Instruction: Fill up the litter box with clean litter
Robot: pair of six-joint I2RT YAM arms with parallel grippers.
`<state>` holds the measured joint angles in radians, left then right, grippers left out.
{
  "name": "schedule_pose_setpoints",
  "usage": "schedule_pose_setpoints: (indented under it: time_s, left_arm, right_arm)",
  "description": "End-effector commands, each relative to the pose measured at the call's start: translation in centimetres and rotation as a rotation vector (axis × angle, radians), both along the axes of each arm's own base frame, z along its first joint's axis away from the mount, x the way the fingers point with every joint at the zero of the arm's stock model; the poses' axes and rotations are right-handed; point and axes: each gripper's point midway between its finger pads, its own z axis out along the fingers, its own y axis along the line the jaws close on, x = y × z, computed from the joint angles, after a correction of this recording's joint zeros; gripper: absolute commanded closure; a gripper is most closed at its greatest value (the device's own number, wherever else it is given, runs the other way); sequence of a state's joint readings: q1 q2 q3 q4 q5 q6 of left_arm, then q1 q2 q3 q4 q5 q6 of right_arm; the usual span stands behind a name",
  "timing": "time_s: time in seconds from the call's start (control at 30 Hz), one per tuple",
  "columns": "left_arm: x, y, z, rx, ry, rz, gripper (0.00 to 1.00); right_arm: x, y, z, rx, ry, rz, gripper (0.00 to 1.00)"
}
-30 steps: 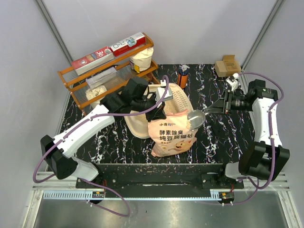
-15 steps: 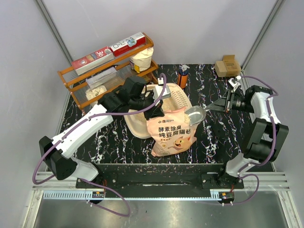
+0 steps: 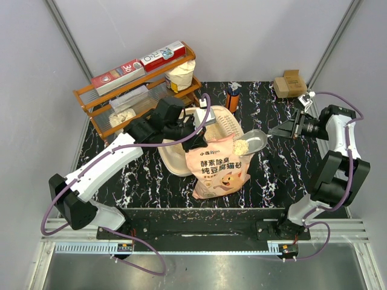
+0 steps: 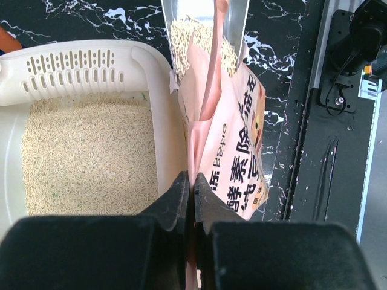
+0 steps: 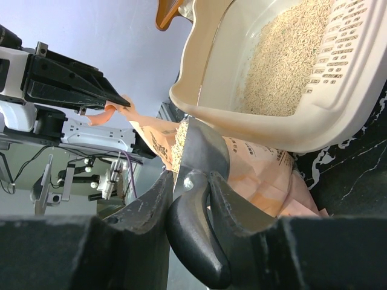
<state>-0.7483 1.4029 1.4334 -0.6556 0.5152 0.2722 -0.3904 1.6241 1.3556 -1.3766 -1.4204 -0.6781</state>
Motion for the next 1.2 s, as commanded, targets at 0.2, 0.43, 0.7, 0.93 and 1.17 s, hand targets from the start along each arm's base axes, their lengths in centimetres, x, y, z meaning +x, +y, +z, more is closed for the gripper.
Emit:
schedule_pose_setpoints:
  time_s: [0.2, 0.43, 0.7, 0.93, 1.17]
  left_arm:
    - [0.0, 0.6, 1.8, -0.037, -0.053, 0.012, 1.0]
    - [-0.3, 1.0, 1.6, -0.034, -0.057, 0.009, 1.0]
    - [-0.1, 1.1, 1.7, -0.028, -0.071, 0.012, 1.0]
    - [-0.2, 1.2, 1.2, -0.013, -0.064, 0.009, 1.0]
    - [-0.1, 1.2, 0.6, 0.006, -0.054, 0.006, 1.0]
  right_arm:
    - [-2.3, 0.6, 3.1, 0.081, 0.221, -0.021, 1.0]
    - [-1.3, 0.4, 3.3, 0.158, 0.252, -0.035, 1.0]
    - [-0.5, 0.3, 3.3, 0.221, 0.298, -0.045, 1.0]
    - [0.8, -0.1, 3.5, 0.299, 0.31, -0.059, 1.0]
    - [2.6, -0.9, 3.8, 0.333, 0.301, -0.064, 1.0]
